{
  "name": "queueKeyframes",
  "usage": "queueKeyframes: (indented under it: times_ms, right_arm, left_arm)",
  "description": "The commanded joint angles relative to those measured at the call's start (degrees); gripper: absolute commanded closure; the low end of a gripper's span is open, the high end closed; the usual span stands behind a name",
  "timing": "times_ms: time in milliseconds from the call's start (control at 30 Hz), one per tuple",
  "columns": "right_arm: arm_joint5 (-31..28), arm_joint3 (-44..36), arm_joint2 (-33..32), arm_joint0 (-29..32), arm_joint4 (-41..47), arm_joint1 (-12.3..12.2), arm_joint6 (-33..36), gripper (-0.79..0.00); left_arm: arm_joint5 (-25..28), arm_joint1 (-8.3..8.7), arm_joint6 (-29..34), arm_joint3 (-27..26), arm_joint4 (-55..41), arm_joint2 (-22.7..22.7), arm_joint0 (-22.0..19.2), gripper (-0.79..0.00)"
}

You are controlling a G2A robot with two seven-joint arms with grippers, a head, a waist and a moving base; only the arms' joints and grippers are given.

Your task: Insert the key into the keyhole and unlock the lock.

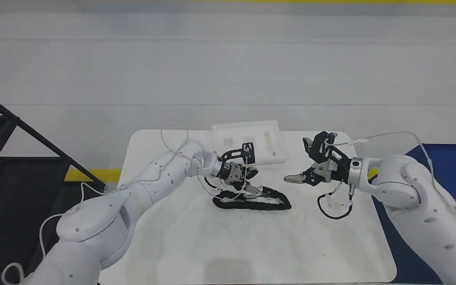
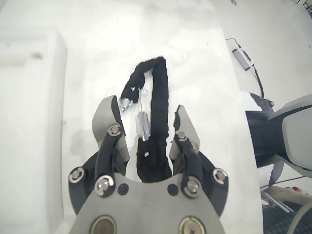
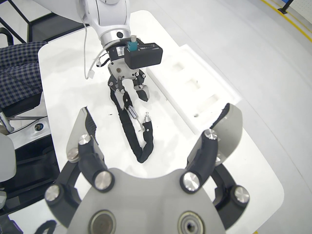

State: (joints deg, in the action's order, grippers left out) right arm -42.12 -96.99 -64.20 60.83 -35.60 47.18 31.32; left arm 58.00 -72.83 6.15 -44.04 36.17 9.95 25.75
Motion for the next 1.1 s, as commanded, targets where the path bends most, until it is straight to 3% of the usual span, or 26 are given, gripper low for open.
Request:
queueKeyframes:
  times_ms: [0,233,500,767,1067]
  right_arm:
    - [-0.57,2.12,0.55,-1.67,-0.01,0.39,-1.64,-0.785]
    - [-3.04,7.49,-0.1,-7.38,-1.48,1.28,-7.02,-0.785]
    - [-4.94,10.24,-1.03,-11.59,-1.11,1.57,-6.27,-0.785]
    - [-3.57,12.85,-0.27,-14.51,0.88,2.17,-5.19,-0.785]
    - [-3.57,12.85,-0.27,-14.51,0.88,2.17,-5.19,-0.785]
  left_arm:
    - [0.0,0.39,-3.24,-0.39,-2.41,0.37,-1.58,-0.785]
    - [0.0,3.03,-9.95,-1.7,-3.75,1.72,-10.7,-0.785]
    - [0.0,6.14,-13.02,-3.95,-7.34,0.5,-16.34,-0.785]
    - [0.0,8.48,-17.27,-4.64,-5.55,-0.21,-19.03,-0.785]
    - [0.0,8.48,-17.27,-4.64,-5.55,-0.21,-19.03,-0.785]
